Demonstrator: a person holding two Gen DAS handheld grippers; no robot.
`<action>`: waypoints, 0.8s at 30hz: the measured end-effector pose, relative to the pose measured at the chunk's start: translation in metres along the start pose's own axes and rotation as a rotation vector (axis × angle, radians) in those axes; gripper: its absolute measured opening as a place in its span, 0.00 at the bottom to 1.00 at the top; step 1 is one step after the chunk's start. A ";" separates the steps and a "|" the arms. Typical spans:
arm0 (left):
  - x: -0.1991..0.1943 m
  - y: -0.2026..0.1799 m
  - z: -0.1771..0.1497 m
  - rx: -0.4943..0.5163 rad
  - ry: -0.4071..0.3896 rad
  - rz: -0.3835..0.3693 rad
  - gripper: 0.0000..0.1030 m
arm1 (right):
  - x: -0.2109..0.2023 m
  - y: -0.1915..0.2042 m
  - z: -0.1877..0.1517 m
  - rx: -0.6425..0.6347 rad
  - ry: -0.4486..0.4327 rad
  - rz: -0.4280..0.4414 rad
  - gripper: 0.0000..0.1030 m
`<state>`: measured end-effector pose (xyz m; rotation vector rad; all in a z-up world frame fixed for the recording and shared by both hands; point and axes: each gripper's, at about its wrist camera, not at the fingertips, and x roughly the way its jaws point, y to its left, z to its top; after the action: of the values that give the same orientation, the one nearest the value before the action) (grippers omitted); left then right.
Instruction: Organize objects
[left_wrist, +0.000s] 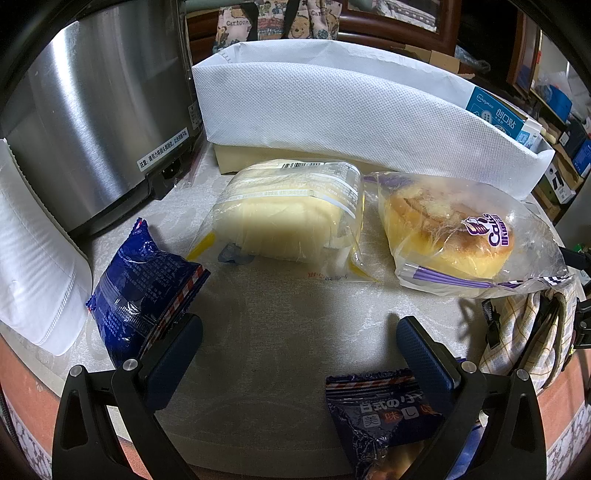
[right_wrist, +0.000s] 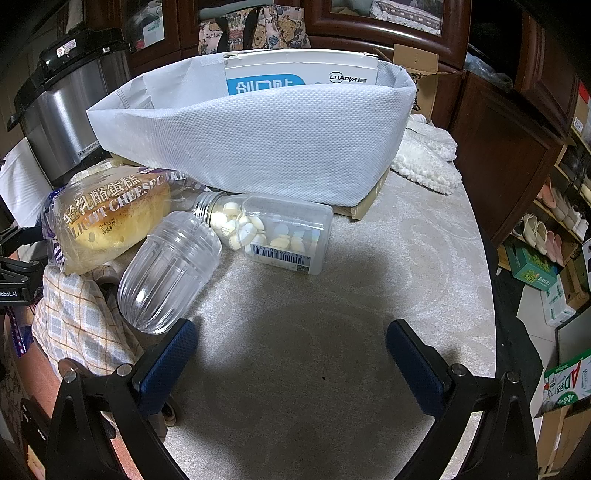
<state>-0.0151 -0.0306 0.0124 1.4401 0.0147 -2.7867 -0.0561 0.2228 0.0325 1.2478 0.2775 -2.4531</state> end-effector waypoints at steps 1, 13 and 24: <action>0.000 0.000 0.000 0.000 0.000 0.000 1.00 | 0.000 0.000 0.000 0.000 0.000 0.000 1.00; 0.000 0.001 -0.001 0.000 0.000 0.000 1.00 | 0.000 0.001 0.000 0.000 0.000 0.000 1.00; 0.000 0.001 -0.001 0.000 0.000 0.000 1.00 | -0.001 0.001 -0.001 0.000 0.000 0.000 1.00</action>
<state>-0.0147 -0.0314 0.0119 1.4398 0.0153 -2.7865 -0.0547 0.2221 0.0330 1.2480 0.2772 -2.4536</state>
